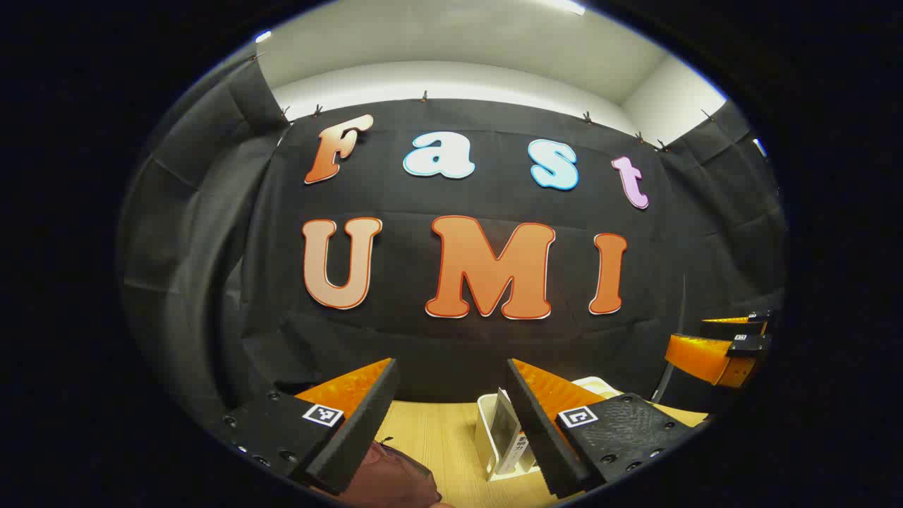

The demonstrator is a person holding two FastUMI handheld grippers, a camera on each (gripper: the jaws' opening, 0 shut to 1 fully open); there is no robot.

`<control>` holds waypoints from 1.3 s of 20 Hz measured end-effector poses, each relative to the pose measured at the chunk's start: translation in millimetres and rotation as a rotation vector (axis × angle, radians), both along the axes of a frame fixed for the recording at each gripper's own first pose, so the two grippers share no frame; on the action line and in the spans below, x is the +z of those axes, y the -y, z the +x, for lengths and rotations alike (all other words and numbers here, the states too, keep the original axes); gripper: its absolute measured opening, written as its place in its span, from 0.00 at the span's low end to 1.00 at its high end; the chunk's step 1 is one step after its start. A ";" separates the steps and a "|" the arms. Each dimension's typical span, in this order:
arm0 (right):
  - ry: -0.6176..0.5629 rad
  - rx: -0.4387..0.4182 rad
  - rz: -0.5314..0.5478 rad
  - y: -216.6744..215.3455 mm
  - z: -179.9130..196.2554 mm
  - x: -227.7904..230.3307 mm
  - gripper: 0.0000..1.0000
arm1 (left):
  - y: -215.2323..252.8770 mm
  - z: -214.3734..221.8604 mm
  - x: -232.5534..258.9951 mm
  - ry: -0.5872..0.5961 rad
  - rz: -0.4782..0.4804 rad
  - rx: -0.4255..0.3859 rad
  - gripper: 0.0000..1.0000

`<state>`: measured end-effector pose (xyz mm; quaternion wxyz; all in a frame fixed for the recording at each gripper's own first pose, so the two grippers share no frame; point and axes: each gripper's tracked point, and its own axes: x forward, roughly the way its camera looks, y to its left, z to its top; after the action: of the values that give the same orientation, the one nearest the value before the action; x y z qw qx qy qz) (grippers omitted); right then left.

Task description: Open the schoolbag, grab two books from the bookshelf and put them into the schoolbag.

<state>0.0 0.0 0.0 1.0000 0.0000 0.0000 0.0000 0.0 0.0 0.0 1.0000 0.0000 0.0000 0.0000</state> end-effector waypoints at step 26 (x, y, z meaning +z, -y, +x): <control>-0.037 0.118 0.075 11.4 39.7 -8.3 0.96 | 24.4 34.8 -5.6 0.021 0.041 0.088 0.95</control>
<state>39.7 -11.4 -8.3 0.9974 0.0375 0.0185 0.0590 34.8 -24.4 -5.6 0.9988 0.0205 -0.0105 0.0439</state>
